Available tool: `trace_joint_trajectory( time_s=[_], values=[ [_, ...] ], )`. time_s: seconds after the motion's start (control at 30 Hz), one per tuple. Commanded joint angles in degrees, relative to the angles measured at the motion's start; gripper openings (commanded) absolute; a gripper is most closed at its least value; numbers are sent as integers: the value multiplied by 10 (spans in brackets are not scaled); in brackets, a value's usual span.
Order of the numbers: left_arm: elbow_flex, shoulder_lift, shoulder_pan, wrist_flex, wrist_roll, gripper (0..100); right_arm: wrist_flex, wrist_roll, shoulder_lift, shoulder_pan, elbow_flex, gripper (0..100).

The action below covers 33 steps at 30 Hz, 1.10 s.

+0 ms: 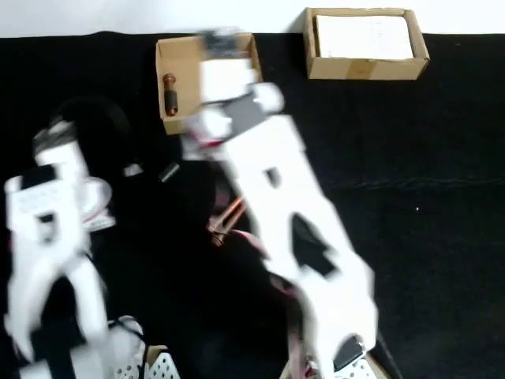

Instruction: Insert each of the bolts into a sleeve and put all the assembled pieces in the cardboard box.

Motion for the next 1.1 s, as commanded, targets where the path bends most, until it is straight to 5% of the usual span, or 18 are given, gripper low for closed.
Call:
trace_joint_trajectory(
  time_s=[0.0, 0.2, 0.4, 0.73, 1.07],
  values=[
    [-15, -59, 120, 2, -3, 107, 2, 0, -151, 102, 166, 6],
    [-56, 15, 281, -40, -11, 179, 1, 2, -247, 271, 364, 6],
    [-167, 200, 340, -48, -89, 181, -51, 5, -320, 348, 508, 6],
    [-367, 407, 340, 70, -190, 178, -411, 94, -432, 359, 894, 6],
    [-355, 421, 327, 69, -258, 178, -735, 90, -436, 359, 1130, 6]
  ],
)
